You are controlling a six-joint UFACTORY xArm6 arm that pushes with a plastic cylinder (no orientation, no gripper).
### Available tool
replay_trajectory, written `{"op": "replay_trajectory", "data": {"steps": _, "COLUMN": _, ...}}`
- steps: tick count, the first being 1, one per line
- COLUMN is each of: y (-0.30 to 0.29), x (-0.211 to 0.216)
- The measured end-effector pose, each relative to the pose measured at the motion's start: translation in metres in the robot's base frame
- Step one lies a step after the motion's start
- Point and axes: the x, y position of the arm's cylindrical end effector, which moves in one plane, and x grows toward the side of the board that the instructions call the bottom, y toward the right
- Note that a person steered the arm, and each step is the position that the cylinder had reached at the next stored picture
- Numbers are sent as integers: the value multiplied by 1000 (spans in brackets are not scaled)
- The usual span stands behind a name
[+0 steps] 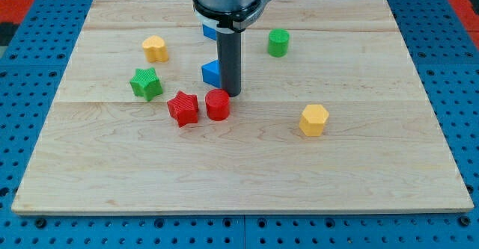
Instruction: Move the red circle along with red star left a bit
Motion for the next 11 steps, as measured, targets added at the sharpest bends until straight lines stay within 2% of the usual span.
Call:
{"op": "replay_trajectory", "data": {"steps": 3, "y": 18, "x": 16}}
{"op": "replay_trajectory", "data": {"steps": 11, "y": -14, "x": 20}}
